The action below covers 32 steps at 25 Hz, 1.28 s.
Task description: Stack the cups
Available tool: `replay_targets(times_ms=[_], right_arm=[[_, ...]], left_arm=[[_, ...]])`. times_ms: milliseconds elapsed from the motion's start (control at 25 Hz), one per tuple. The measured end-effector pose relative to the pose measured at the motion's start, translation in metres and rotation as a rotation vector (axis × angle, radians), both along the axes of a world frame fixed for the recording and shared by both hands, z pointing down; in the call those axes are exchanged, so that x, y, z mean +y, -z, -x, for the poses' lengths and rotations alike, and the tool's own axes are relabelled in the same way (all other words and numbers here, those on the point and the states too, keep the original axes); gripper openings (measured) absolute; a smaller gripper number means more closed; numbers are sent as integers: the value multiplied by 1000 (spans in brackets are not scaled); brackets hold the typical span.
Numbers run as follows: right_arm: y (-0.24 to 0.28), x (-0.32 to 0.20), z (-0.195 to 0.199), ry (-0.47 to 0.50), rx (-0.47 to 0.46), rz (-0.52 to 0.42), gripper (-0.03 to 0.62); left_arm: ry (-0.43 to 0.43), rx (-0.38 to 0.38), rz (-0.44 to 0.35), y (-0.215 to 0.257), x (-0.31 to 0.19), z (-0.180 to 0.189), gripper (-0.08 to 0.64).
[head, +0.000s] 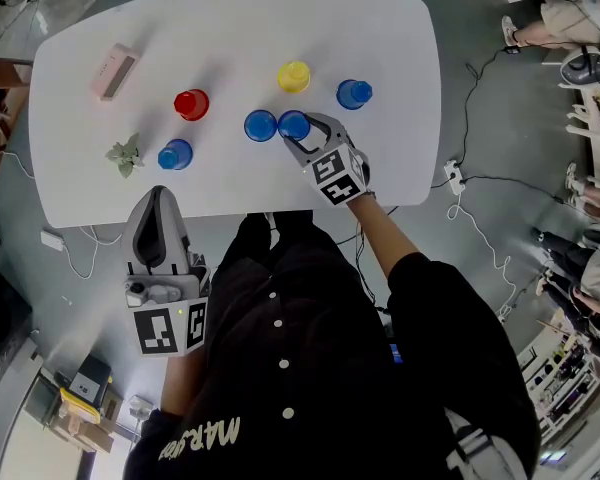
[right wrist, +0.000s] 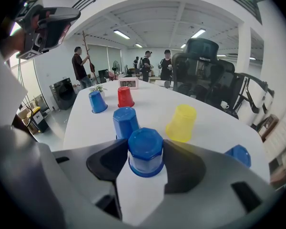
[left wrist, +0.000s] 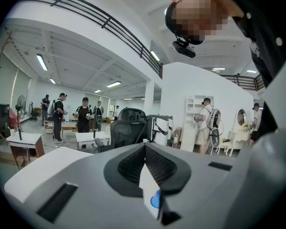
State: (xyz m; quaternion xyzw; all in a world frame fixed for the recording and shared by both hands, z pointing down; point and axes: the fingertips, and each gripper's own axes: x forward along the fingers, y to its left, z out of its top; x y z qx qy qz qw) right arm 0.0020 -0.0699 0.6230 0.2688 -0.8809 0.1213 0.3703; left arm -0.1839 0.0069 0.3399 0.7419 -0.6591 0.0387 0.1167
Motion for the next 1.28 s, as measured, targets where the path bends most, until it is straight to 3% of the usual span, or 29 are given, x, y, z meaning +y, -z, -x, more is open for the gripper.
replay_targets(times_ms=[240, 880, 1080, 1280], right_arm=[[5, -2, -2, -17, -37, -9, 298], [59, -24, -34, -105, -76, -84, 302], [74, -36, -44, -103, -51, -139, 310], [64, -68, -88, -205, 5, -132, 328]], left_arm=[[-1, 0, -3, 1, 1, 1, 11], [-28, 0, -76, 26, -7, -8, 11], [-19, -7, -103, 38, -6, -5, 11], [-11, -16, -117, 44, -5, 0, 11]])
